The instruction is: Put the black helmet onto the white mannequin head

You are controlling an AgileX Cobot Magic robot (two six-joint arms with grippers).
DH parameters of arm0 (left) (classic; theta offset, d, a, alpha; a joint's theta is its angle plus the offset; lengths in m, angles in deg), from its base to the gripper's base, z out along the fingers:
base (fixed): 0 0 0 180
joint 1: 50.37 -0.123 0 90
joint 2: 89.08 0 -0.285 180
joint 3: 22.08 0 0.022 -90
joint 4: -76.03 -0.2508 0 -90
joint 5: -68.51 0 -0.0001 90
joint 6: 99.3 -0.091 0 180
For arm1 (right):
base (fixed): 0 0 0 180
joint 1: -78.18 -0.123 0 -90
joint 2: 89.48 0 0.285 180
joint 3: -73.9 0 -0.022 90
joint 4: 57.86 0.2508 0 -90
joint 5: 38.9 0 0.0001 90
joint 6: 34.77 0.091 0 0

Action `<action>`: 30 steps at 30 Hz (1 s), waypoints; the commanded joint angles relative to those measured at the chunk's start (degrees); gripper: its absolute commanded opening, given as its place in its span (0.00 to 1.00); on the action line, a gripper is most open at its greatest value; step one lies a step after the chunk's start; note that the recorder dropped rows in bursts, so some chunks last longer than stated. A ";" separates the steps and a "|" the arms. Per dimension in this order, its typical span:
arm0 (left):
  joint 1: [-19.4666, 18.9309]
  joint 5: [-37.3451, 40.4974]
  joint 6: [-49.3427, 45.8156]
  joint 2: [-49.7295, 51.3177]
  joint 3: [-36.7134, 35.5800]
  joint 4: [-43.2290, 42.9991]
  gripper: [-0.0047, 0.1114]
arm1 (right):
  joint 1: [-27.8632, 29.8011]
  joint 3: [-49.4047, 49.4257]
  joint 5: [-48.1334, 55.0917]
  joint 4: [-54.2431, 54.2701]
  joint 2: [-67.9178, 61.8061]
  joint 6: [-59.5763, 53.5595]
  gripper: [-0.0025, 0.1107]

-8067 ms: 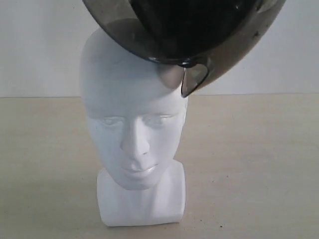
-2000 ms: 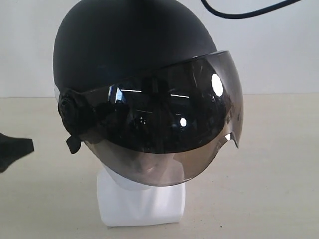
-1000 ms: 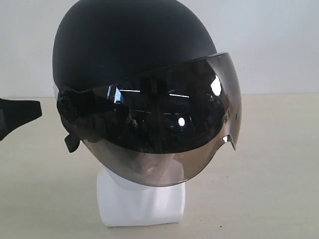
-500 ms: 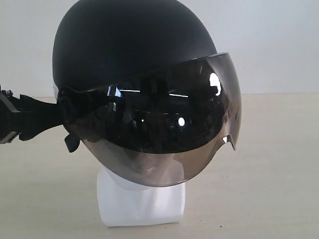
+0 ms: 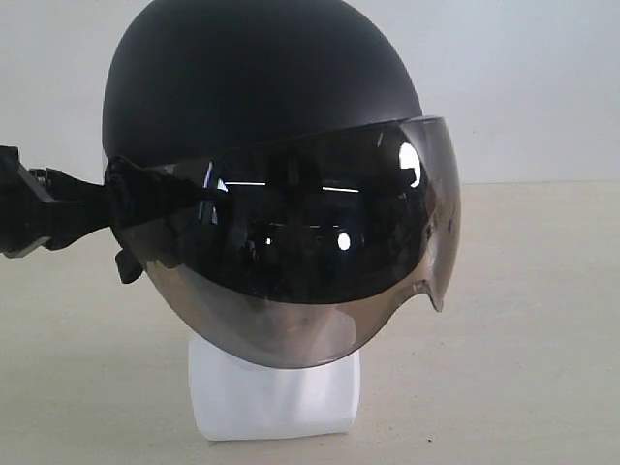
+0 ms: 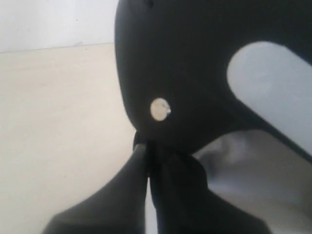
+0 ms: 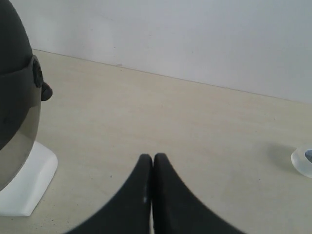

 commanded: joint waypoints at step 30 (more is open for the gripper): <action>0.26 1.82 -12.08 11.73 4.26 13.46 0.08 | -0.03 0.19 -0.16 -0.04 0.19 -2.06 0.02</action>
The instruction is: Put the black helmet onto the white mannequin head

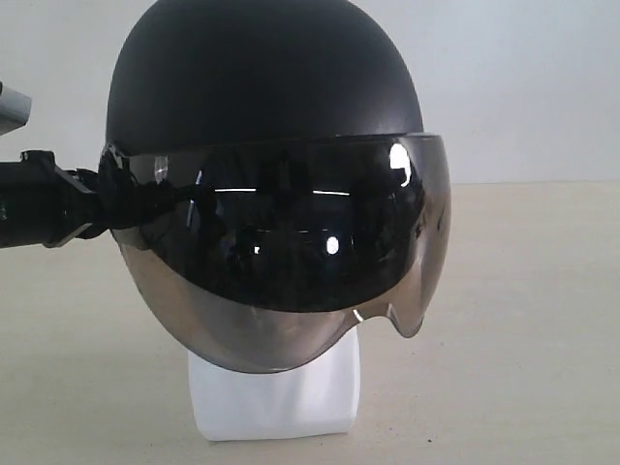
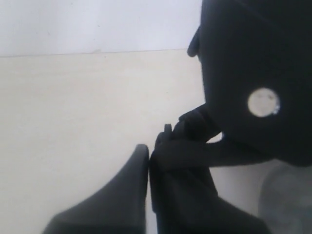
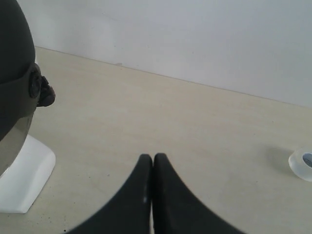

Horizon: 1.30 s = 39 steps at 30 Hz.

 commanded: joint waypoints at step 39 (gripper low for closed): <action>0.16 -0.17 2.42 15.81 12.50 -1.44 0.08 | -0.03 0.19 -0.16 -0.76 0.19 -0.57 0.02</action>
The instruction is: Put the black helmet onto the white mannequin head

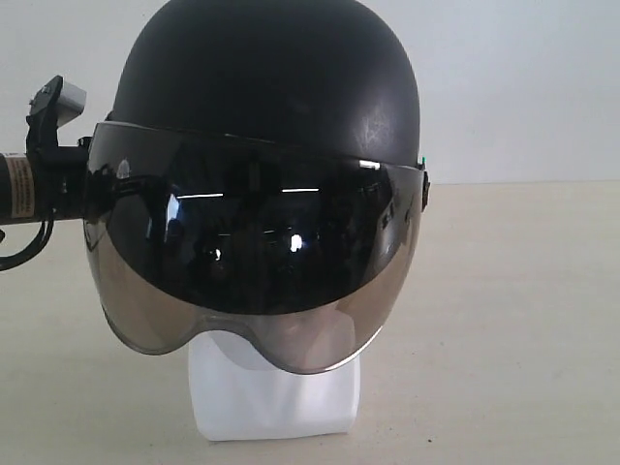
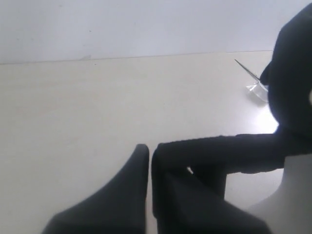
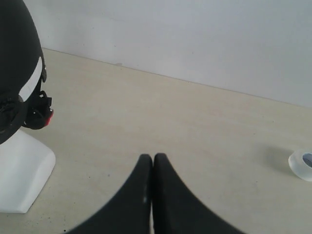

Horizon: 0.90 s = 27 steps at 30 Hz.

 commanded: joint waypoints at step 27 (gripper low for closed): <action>-0.28 0.95 9.89 -2.72 0.11 -12.98 0.48 | -0.03 0.19 -1.00 -2.16 0.19 -0.57 0.02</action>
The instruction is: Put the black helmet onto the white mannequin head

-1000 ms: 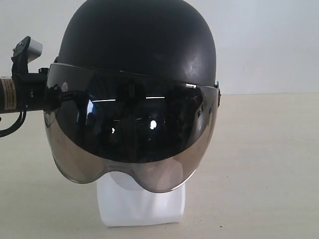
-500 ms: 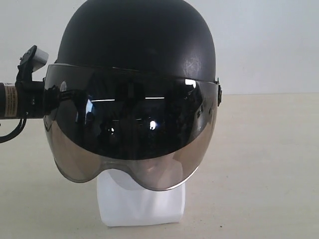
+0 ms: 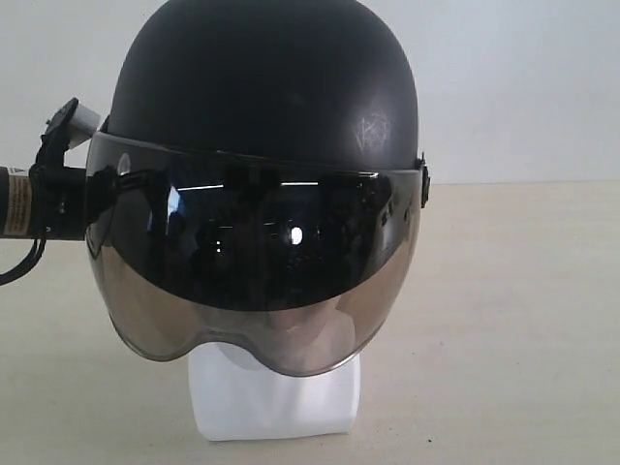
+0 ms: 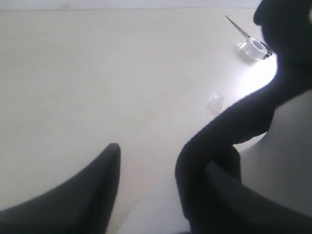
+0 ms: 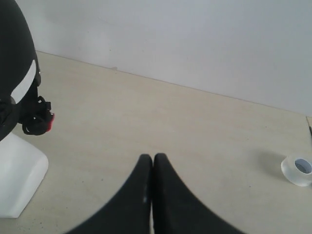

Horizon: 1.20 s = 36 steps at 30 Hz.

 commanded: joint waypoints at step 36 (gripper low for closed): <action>-0.38 8.17 10.68 -7.98 -1.92 -12.53 0.46 | -0.03 -15.18 -27.14 25.98 -22.98 -27.25 0.02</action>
